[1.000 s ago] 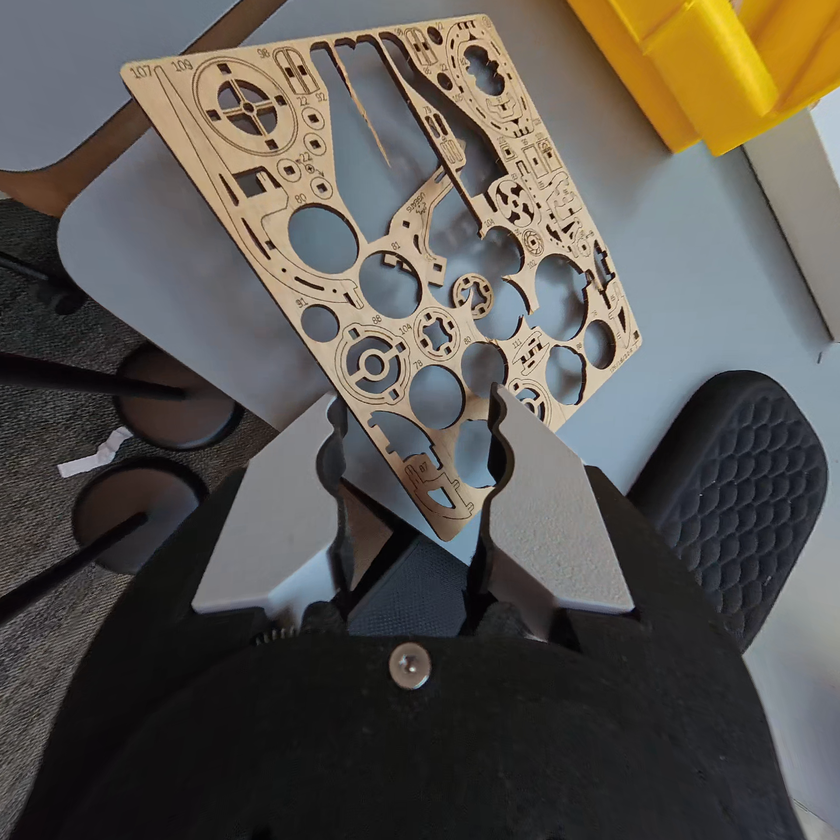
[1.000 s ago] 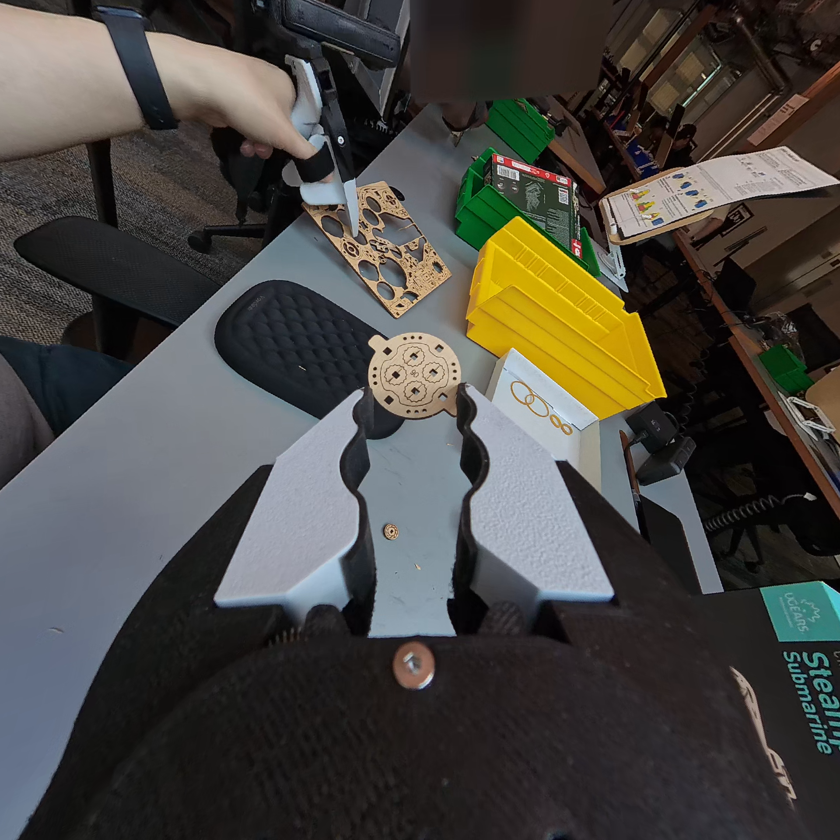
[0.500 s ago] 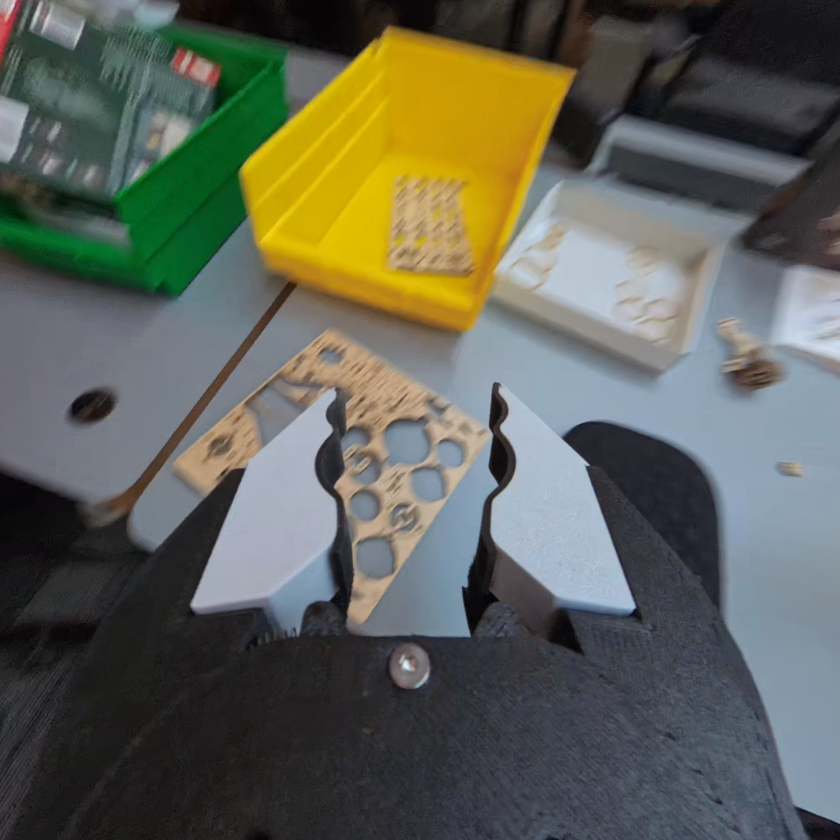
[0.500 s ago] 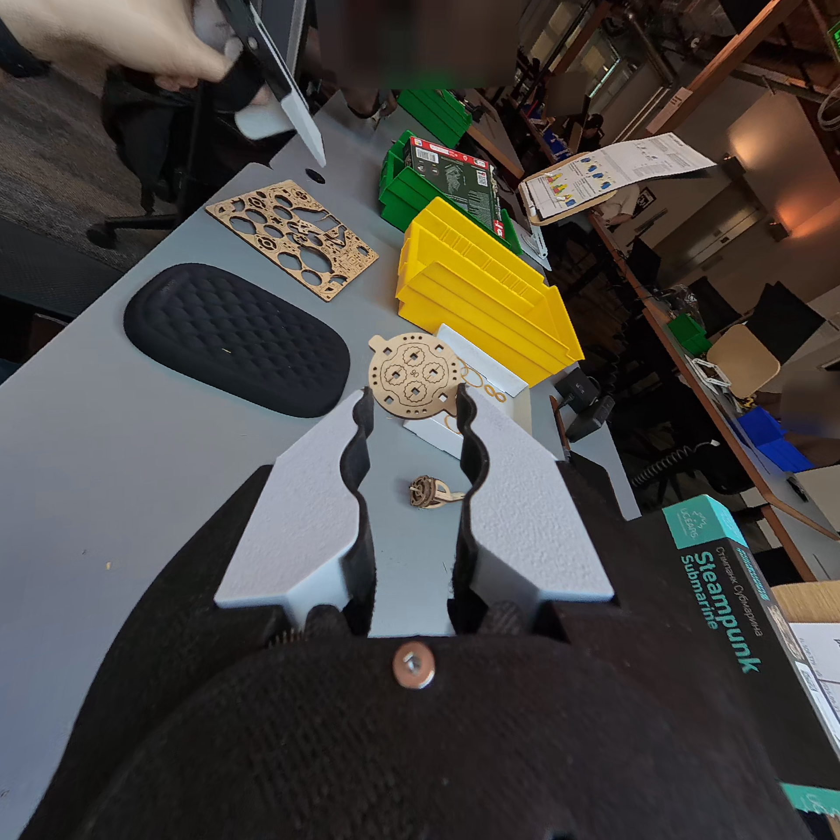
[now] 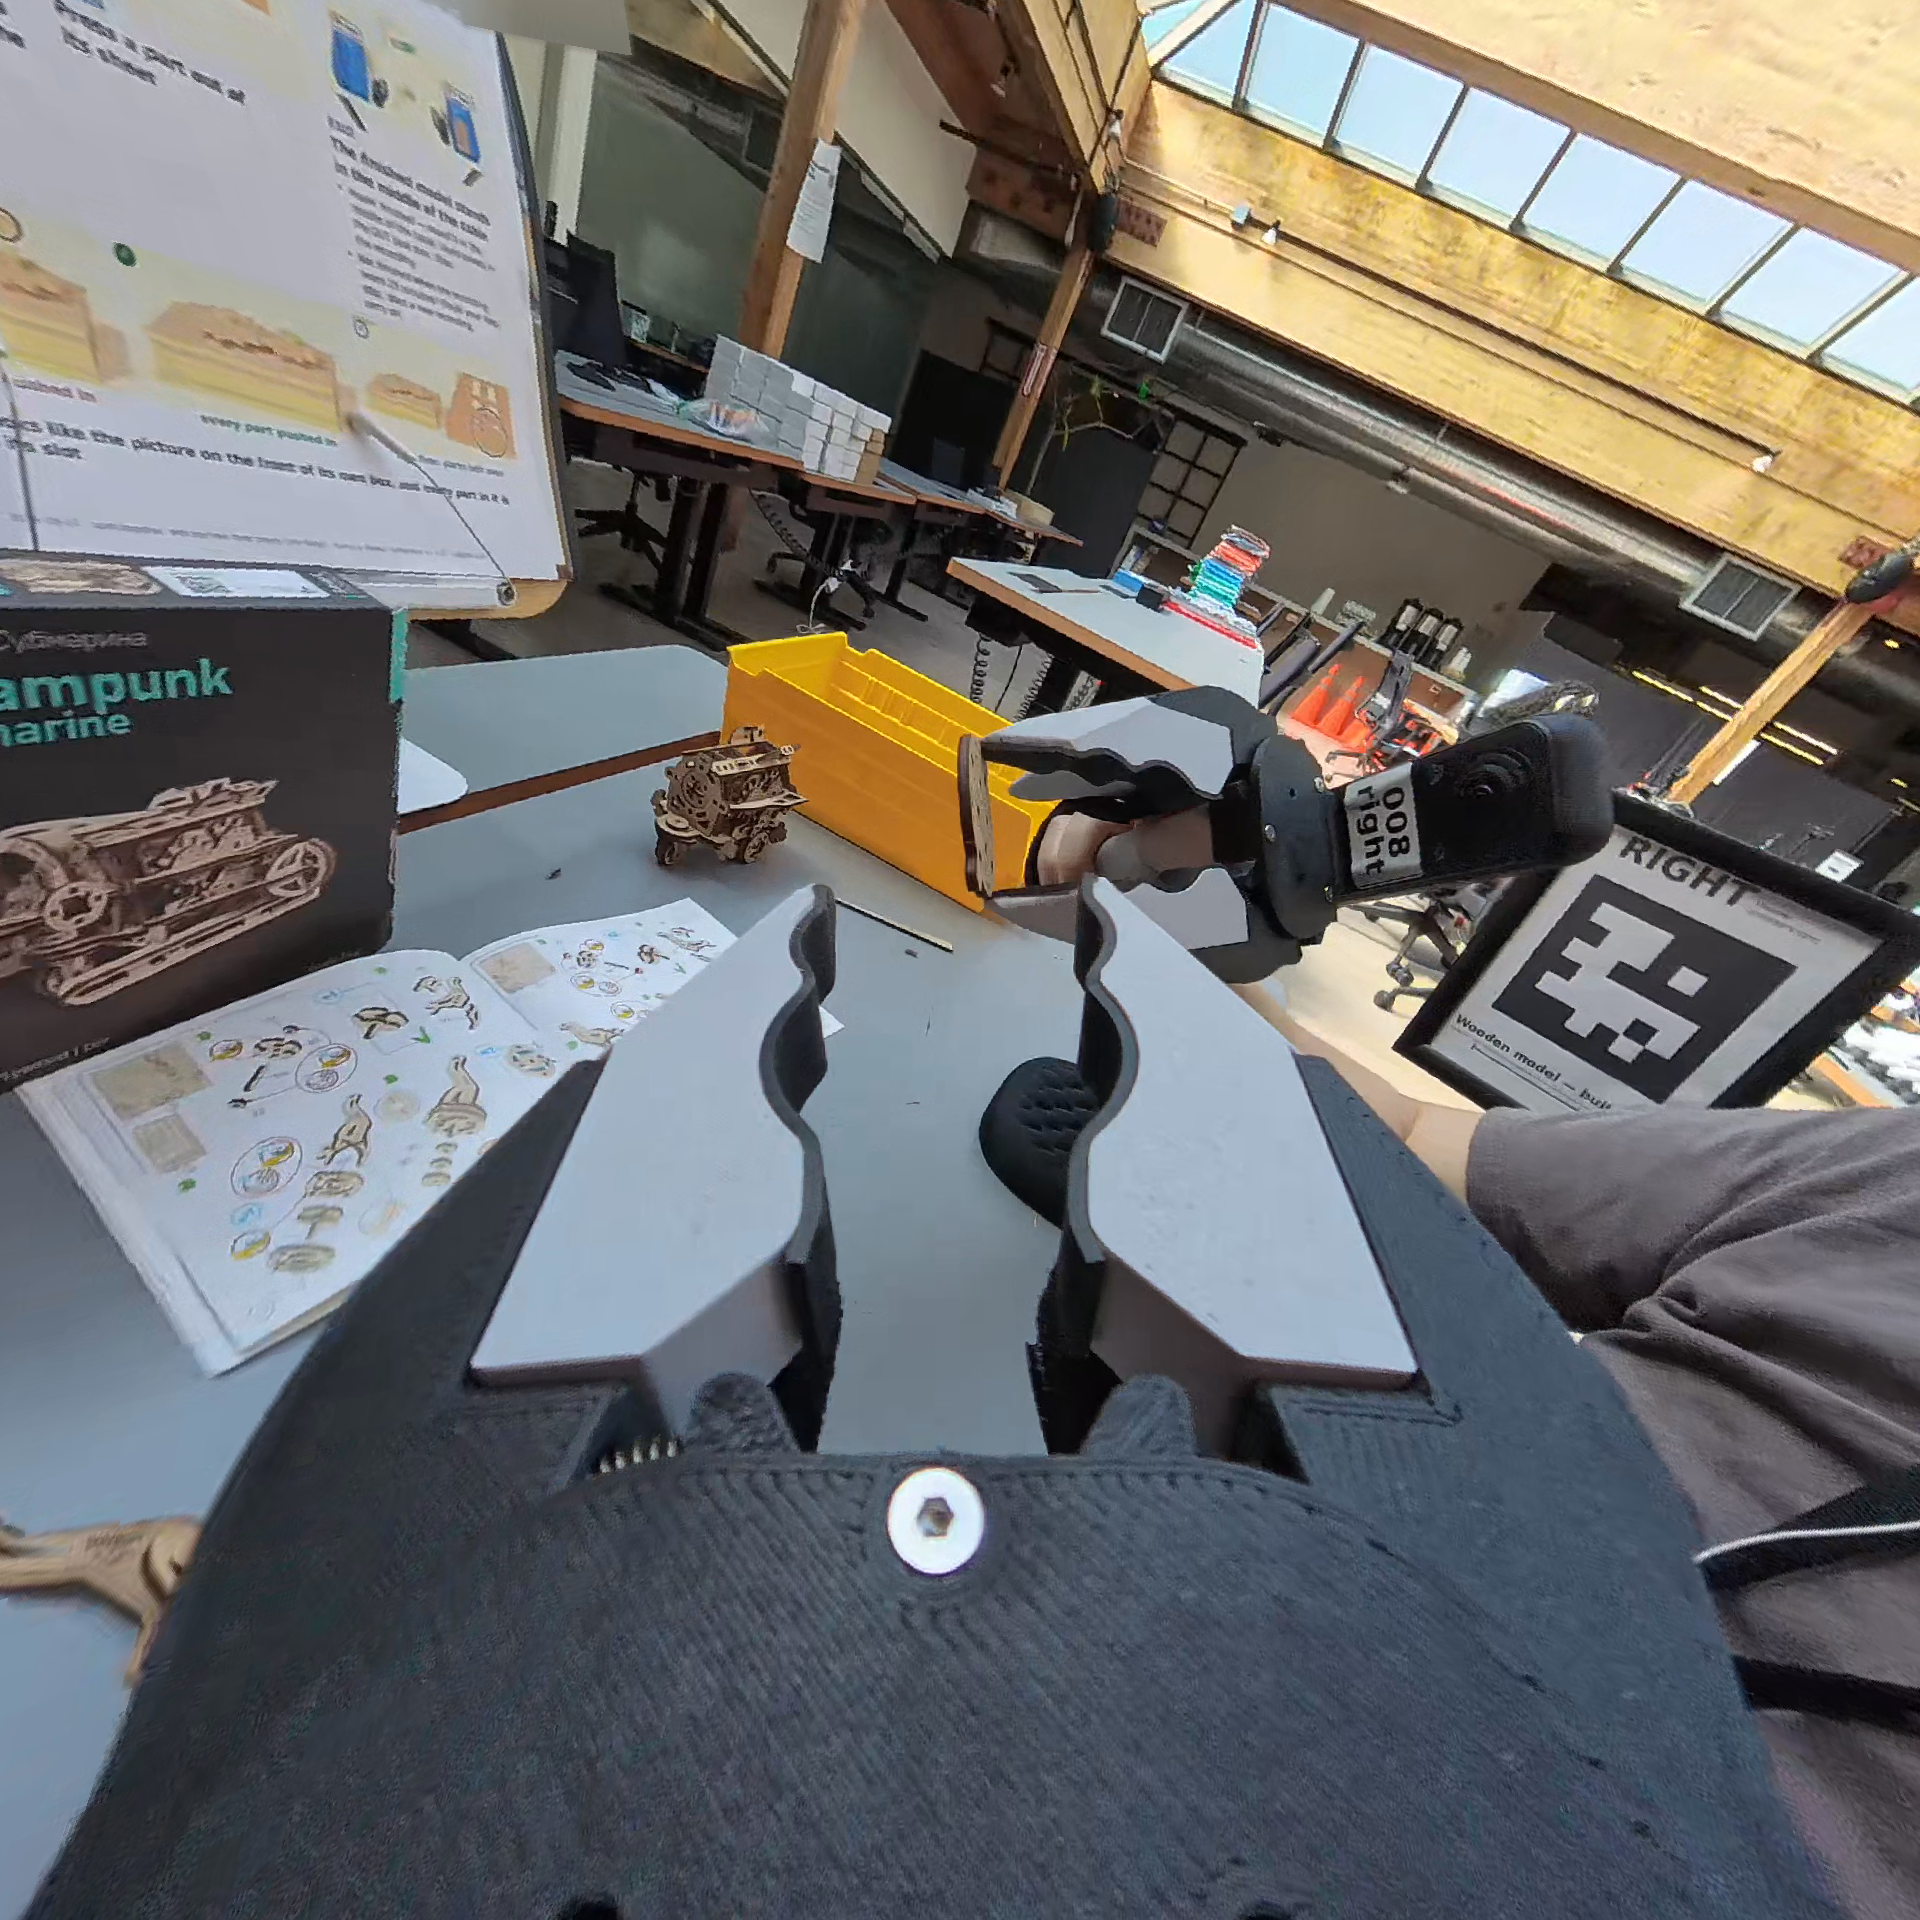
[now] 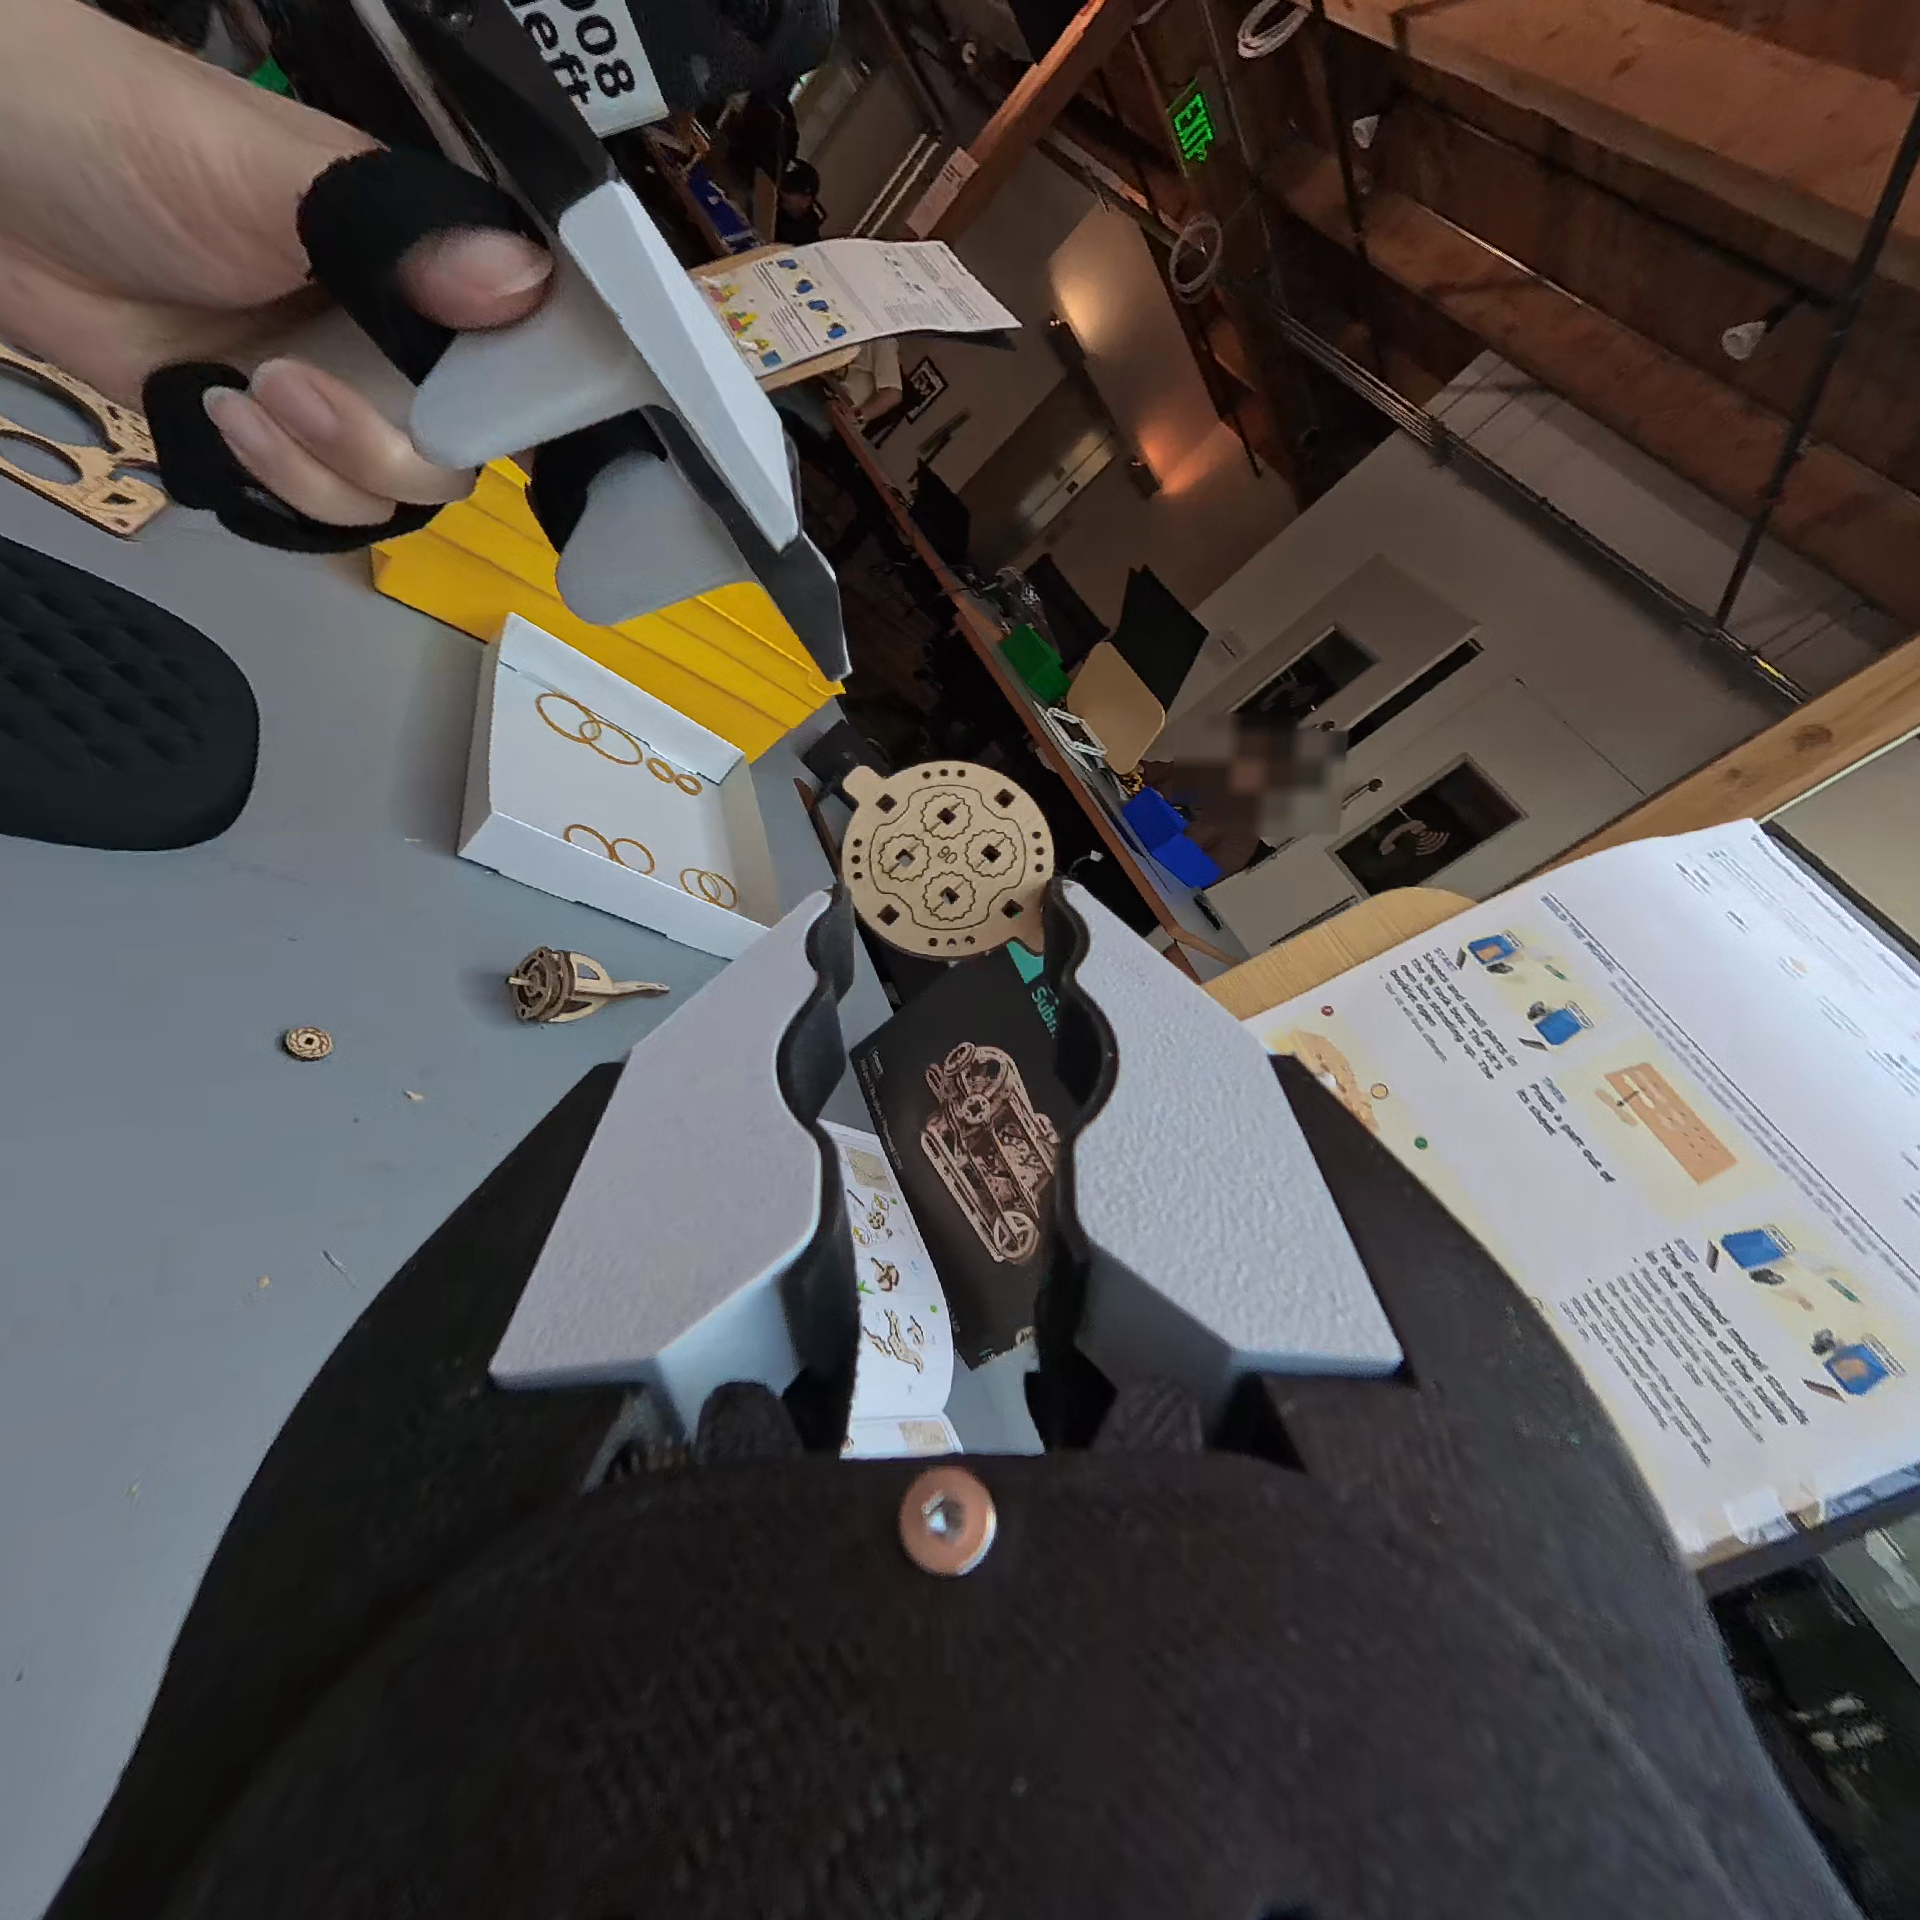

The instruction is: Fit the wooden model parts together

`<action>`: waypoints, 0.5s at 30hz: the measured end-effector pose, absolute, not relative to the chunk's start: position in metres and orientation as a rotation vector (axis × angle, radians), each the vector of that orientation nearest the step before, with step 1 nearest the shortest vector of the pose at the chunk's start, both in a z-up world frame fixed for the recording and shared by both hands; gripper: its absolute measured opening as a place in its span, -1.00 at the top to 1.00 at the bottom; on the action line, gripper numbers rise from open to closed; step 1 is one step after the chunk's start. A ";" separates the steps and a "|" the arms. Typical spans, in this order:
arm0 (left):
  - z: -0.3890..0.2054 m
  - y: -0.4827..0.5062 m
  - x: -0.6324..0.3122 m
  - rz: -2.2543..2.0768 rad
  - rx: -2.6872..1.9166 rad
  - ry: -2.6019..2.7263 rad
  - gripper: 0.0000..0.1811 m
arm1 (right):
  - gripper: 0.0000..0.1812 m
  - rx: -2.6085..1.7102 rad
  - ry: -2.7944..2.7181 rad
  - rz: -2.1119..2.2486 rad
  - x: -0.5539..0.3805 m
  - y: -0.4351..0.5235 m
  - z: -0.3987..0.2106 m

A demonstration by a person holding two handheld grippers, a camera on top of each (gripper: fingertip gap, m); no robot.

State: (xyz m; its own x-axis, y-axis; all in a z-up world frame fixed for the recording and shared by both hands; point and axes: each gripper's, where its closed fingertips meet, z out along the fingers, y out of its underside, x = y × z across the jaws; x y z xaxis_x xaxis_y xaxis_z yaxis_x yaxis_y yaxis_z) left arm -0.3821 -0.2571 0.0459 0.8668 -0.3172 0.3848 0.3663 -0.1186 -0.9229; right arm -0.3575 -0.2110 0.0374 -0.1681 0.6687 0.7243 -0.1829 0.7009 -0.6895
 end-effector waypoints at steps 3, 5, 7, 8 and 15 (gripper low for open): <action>0.041 -0.217 -0.372 -0.668 -1.595 0.026 0.51 | 0.60 -0.474 -1.525 0.740 -0.351 -0.188 0.034; 0.034 -0.196 -0.367 -0.705 -1.627 0.056 0.51 | 0.61 -0.505 -1.509 0.751 -0.348 -0.178 0.031; 0.030 -0.181 -0.364 -0.727 -1.641 0.078 0.60 | 0.61 -0.532 -1.504 0.760 -0.348 -0.170 0.028; 0.029 -0.176 -0.362 -0.739 -1.643 0.094 0.64 | 0.61 -0.541 -1.500 0.760 -0.349 -0.166 0.027; 0.020 -0.155 -0.352 -0.764 -1.689 0.190 0.98 | 0.61 -0.577 -1.489 0.746 -0.353 -0.149 0.022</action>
State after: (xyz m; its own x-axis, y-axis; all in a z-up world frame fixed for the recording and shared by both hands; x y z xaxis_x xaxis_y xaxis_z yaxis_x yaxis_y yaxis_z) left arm -0.3516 -0.1550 0.0202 0.7702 -0.5112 0.3814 0.2736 -0.2753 -0.9216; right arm -0.3527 -0.1490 0.0222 -0.0627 0.7448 0.6643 -0.0862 0.6591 -0.7471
